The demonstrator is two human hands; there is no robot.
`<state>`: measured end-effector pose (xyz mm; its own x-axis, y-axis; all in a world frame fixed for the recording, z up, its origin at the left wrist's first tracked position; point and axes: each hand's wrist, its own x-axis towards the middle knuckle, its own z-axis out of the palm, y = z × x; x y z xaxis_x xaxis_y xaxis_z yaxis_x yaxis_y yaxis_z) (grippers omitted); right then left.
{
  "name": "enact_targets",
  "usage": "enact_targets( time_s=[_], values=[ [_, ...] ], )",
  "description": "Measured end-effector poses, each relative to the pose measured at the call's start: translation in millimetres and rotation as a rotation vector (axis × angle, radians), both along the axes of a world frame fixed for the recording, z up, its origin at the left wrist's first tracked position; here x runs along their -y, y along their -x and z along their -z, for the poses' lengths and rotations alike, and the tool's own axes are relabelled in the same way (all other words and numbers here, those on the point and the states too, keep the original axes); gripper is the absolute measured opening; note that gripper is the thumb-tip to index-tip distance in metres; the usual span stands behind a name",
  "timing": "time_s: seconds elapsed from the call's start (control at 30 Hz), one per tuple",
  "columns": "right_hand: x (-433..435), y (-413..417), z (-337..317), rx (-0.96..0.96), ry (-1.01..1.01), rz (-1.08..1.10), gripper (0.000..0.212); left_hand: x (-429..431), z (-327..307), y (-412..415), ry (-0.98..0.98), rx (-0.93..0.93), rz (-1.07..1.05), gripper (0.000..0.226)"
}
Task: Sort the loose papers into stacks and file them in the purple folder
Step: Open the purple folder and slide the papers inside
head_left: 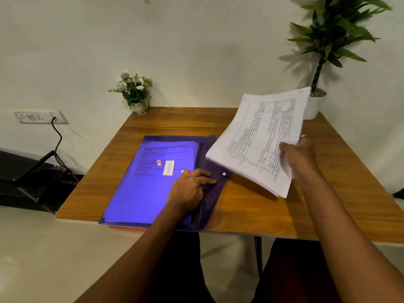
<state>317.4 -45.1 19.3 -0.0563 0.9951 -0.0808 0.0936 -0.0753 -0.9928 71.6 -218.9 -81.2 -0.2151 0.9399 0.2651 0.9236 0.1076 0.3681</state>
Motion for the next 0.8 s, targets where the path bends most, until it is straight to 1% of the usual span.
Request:
enact_targets(
  time_s=[0.03, 0.07, 0.13, 0.17, 0.23, 0.3, 0.33, 0.43, 0.47, 0.57, 0.67, 0.73, 0.8],
  values=[
    [2.1, 2.7, 6.1, 0.117, -0.026, -0.022, 0.022, -0.3, 0.6, 0.7, -0.032, 0.055, -0.009, 0.056],
    [3.7, 4.6, 11.9, 0.211, -0.049, -0.045, 0.025, -0.4, 0.7, 1.7, -0.075, 0.150, -0.015, 0.053],
    [9.0, 8.3, 21.1, 0.298, -0.040, -0.087, 0.036, 1.5, -2.8, 3.5, -0.173, 0.401, -0.038, 0.050],
    [9.9, 8.5, 25.6, 0.293, -0.019, -0.100, 0.039, 2.9, -5.0, 4.3, -0.223, 0.509, -0.068, 0.050],
    [11.8, 8.2, 30.5, 0.231, 0.015, -0.114, 0.036, 5.8, -11.6, 6.3, -0.297, 0.689, -0.156, 0.048],
    [19.9, 10.2, 29.9, 0.144, 0.057, -0.127, 0.027, 7.8, -17.3, 9.0, -0.290, 0.833, -0.234, 0.045],
    [24.1, 12.0, 29.8, 0.086, 0.084, -0.128, 0.025, 8.1, -20.4, 10.3, -0.276, 0.872, -0.248, 0.045],
    [34.3, 20.5, 35.7, -0.122, 0.156, -0.094, 0.029, 7.8, -29.4, 12.8, -0.287, 0.923, -0.249, 0.047],
    [38.8, 23.6, 37.1, -0.152, 0.159, -0.077, 0.028, 7.7, -33.7, 13.0, -0.296, 0.934, -0.247, 0.047],
    [50.8, 29.6, 45.1, -0.138, 0.119, -0.080, 0.026, 4.8, -43.8, 15.1, -0.310, 0.901, -0.259, 0.048],
    [62.1, 34.8, 50.5, -0.091, 0.076, -0.076, 0.030, 2.1, -54.5, 12.5, -0.329, 0.849, -0.234, 0.047],
    [66.9, 38.4, 52.1, -0.011, 0.004, -0.079, 0.034, 0.0, -61.2, 9.0, -0.324, 0.823, -0.199, 0.042],
    [69.6, 41.5, 51.0, 0.048, -0.087, -0.094, 0.037, -0.5, -65.9, 7.5, -0.303, 0.796, -0.162, 0.044]
  ],
)
